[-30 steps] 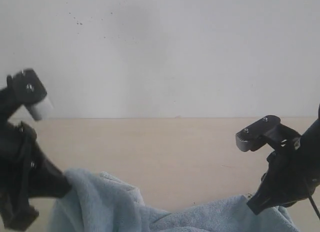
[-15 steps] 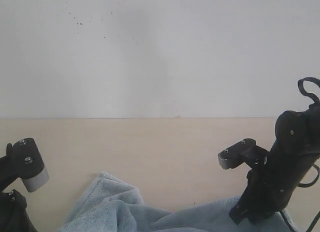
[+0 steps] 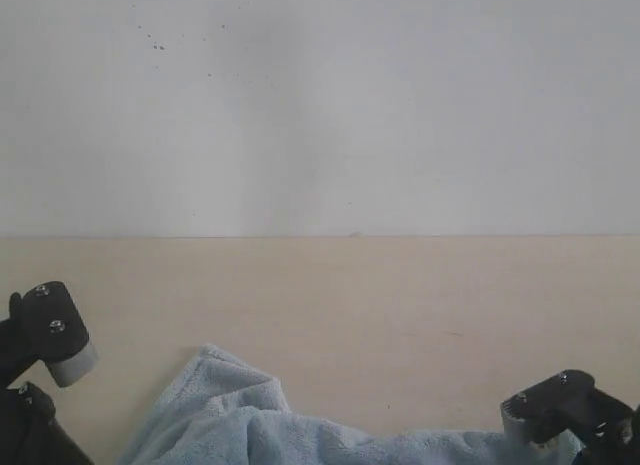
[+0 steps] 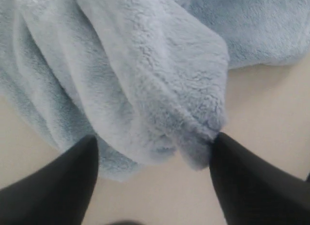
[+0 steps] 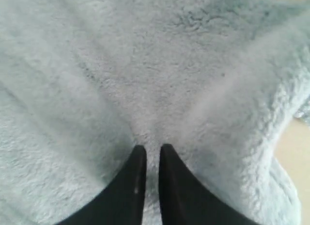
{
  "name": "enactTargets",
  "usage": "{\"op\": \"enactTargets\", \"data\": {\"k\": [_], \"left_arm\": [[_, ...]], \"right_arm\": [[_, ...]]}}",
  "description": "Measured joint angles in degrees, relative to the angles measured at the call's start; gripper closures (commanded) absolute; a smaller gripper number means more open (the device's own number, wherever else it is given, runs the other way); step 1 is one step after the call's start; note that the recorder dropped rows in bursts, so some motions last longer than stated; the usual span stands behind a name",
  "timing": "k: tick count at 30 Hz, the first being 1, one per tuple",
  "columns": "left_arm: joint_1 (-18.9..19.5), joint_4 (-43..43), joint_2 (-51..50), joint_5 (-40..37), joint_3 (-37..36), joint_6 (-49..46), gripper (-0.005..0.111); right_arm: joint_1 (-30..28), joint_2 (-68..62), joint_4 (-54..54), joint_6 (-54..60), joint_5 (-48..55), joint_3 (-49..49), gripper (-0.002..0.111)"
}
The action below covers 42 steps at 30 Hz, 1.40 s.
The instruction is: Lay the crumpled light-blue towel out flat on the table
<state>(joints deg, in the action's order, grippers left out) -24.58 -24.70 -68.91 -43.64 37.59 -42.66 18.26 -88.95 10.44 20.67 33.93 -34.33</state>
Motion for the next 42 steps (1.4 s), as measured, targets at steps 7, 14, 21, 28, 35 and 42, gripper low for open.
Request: {"op": "enactTargets", "data": {"k": [7, 14, 21, 28, 35, 42], "left_arm": [[0.0, 5.94, 2.32, 11.13, 3.69, 4.93, 0.042], [0.0, 15.32, 1.18, 23.23, 13.41, 12.28, 0.044], [0.57, 16.29, -25.16, 33.94, 17.35, 13.11, 0.044], [0.57, 16.29, -40.88, 34.01, 28.39, 22.28, 0.044], [0.57, 16.29, -48.37, 31.88, 32.04, 32.38, 0.045], [0.57, 16.29, -50.8, 30.48, 32.04, 34.71, 0.045]], "right_arm": [[0.0, 16.72, 0.0, -1.83, 5.85, 0.13, 0.097], [0.0, 18.39, 0.0, -1.83, 4.92, 0.25, 0.097], [0.0, 18.39, -0.1, -1.83, 3.74, 0.25, 0.097], [0.0, 18.39, -0.1, -1.83, 3.45, 0.15, 0.097], [0.0, 18.39, 0.03, -1.71, 2.71, -0.46, 0.097], [0.0, 18.86, 0.87, -0.99, 2.93, -1.6, 0.097]]}}
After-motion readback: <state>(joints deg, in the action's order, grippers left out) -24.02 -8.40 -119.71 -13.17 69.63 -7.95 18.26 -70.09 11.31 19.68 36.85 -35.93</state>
